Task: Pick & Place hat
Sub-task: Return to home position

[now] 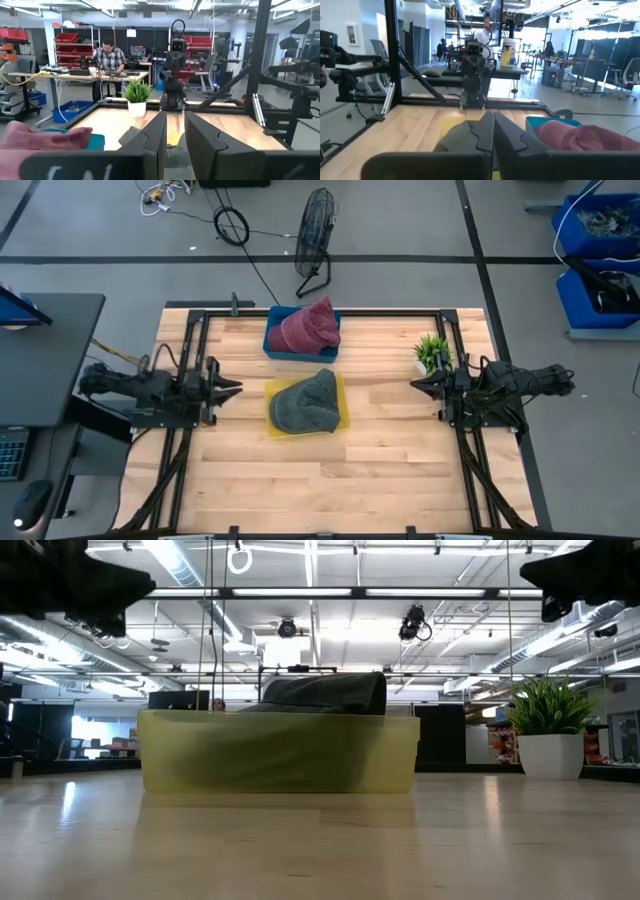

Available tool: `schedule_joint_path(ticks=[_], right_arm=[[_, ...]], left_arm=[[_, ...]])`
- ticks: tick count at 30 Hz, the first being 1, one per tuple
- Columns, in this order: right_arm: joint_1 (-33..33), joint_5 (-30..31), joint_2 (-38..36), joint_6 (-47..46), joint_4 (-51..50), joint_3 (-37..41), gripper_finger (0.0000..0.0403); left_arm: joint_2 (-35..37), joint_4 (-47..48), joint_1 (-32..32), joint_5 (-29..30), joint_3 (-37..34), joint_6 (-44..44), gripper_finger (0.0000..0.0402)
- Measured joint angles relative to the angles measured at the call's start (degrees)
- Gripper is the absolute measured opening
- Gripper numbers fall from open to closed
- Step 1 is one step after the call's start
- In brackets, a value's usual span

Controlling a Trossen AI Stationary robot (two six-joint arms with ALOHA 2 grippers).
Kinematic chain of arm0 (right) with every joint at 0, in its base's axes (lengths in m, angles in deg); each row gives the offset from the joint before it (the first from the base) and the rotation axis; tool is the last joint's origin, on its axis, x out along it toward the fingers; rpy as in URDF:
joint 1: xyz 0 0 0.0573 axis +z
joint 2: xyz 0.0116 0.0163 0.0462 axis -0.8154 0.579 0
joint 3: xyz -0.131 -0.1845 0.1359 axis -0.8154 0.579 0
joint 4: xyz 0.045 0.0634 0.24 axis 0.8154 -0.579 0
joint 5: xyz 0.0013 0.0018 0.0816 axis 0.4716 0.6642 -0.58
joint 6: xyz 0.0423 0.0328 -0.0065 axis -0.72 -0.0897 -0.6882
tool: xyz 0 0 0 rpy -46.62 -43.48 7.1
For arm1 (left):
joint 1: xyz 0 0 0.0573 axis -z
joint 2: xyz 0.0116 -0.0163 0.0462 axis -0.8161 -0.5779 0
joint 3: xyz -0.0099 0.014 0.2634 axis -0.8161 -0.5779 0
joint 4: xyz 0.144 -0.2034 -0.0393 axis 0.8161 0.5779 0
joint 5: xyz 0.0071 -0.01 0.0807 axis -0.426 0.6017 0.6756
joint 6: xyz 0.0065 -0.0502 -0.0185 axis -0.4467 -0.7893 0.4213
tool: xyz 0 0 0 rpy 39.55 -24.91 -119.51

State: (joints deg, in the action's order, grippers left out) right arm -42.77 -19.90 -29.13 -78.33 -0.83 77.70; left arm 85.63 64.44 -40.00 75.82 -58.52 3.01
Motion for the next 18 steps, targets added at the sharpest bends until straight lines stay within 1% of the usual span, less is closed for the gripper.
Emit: schedule_joint_path(ticks=[2,4,7,10,12,18], right_arm=[[0.0,0.02,-1.17,0.52,-1.02,0.34,0.0011],[0.0,0.04,-1.86,1.28,-2.6,0.41,0.0011],[-0.04,0.03,-1.84,0.07,-2.87,0.56,0.0011],[-0.02,0.07,-1.84,-0.2,-3.11,0.52,0.0011],[-0.02,0.07,-1.86,-0.2,-3.14,0.52,0.0011],[-0.02,0.07,-1.86,-0.2,-3.16,0.52,0.0011]], left_arm=[[0.02,-3.71,-0.01,-0.01,-2.86,-0.07,0.0071],[0.03,-4.73,-0.26,0.01,-4.34,-0.46,0.0071],[0.08,-5.43,-0.89,0.04,-4.41,0.22,0.0071],[0.04,-6.26,-1.66,0.03,-3.87,4.37,0.0071],[0.12,-7.53,-2.1,0.03,-3.34,5.31,0.0071],[-0.07,-3.73,-2.43,0.02,-3.7,2.25,0.0071]])
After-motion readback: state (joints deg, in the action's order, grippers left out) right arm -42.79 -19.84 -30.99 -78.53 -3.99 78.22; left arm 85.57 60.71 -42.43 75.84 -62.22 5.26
